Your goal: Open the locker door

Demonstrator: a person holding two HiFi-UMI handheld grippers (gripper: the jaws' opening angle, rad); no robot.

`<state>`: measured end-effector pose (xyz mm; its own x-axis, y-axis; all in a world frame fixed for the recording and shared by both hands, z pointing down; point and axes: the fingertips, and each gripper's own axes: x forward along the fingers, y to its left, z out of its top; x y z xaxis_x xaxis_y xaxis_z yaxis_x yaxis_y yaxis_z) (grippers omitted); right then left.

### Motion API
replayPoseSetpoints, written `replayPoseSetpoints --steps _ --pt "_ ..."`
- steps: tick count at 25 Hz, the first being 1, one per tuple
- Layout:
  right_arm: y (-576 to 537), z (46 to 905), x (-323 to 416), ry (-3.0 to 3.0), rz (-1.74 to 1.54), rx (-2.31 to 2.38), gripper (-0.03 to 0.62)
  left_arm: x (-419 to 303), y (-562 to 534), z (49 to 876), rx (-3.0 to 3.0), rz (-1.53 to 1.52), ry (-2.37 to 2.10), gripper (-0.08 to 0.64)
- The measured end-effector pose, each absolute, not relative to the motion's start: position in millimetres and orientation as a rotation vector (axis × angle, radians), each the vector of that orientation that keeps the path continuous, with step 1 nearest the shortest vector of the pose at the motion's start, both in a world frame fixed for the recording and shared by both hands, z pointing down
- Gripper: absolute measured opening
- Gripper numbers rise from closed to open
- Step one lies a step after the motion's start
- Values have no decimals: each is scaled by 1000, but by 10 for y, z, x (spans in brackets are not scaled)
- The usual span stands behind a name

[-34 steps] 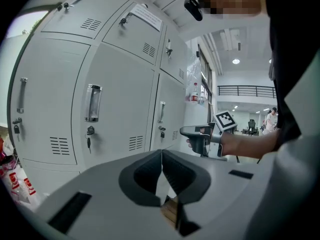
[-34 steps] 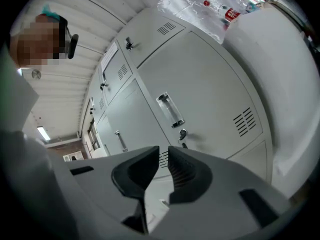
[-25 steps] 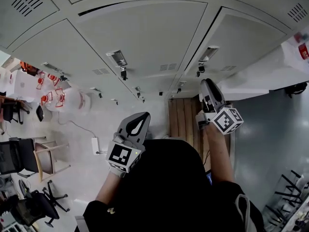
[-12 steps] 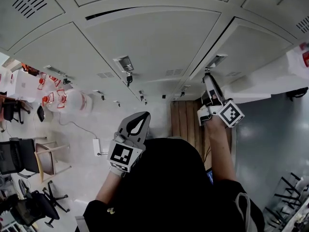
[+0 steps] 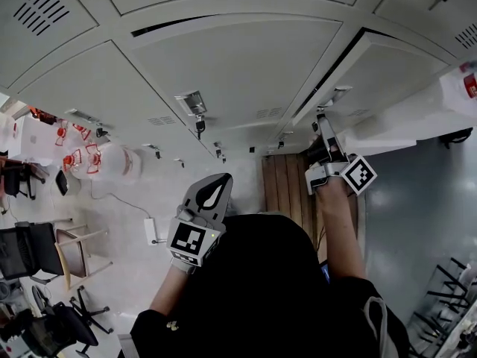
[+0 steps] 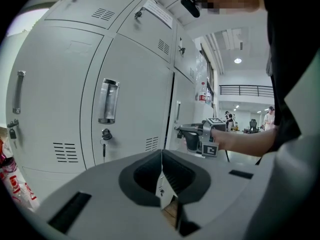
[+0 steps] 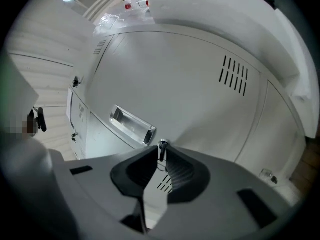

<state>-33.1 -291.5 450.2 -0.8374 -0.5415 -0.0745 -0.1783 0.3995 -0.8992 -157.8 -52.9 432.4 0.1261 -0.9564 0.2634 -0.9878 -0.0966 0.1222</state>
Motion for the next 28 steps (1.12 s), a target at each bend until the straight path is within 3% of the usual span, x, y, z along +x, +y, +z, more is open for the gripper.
replayPoseSetpoints --steps 14,28 --pt "-2587 4536 235 2171 -1531 -626 60 -1271 -710 4464 2297 180 -1657 23" --pt "-2446 4576 1451 2006 -1505 -710 60 -547 -838 4498 2484 265 -1401 23"
